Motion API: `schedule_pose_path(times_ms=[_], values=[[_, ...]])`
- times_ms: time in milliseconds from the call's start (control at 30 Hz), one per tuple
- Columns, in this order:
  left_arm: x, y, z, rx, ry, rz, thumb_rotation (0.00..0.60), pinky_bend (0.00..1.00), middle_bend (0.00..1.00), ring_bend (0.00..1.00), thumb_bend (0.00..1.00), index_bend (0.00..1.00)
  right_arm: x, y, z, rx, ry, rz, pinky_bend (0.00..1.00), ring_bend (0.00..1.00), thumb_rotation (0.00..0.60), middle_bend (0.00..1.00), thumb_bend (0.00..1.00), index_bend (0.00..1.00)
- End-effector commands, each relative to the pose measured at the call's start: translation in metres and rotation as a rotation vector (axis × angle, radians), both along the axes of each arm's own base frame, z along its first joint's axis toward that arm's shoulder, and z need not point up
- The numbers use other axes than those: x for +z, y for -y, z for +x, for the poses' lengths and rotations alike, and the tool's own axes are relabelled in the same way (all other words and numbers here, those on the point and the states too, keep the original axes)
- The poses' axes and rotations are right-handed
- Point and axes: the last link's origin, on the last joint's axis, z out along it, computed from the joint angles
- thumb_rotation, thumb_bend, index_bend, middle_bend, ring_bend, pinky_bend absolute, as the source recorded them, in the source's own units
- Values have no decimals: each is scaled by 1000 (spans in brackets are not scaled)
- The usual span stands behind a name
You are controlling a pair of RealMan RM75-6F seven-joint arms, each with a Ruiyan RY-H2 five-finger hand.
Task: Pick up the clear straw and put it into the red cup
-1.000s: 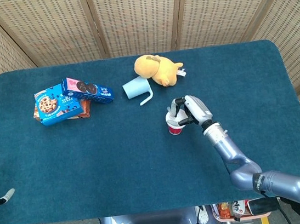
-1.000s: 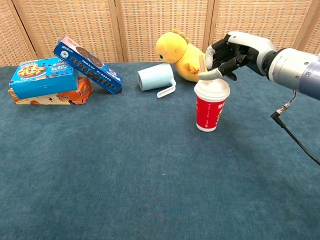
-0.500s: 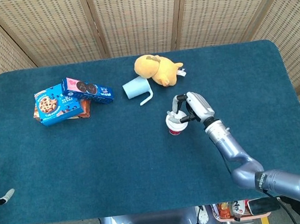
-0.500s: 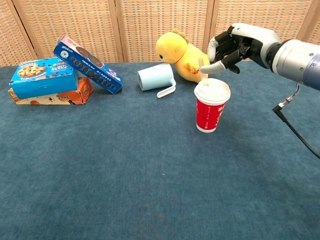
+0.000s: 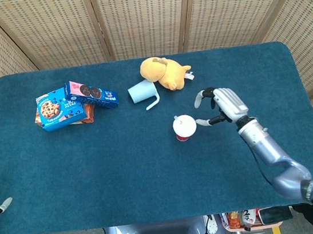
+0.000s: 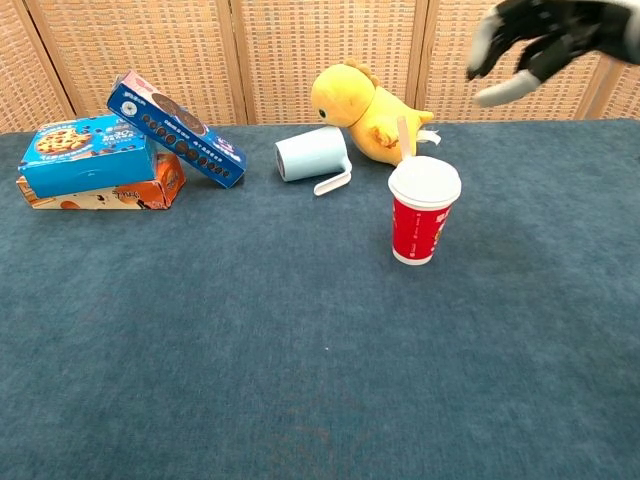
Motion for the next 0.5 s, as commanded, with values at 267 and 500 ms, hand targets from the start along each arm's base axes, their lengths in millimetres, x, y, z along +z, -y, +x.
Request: schedule_pose_path(times_ms=[267,500], values=[[2,2,2,-24,-6,60,600,0,0,0,177,0,73,-98,-84,21,-441,-159,0,0,600,0,0,11],[-1,10,0,-34,-9,74,600,0,0,0,177,0,69,-154,-120,11,-501,-308,0,0,600,0,0,0]])
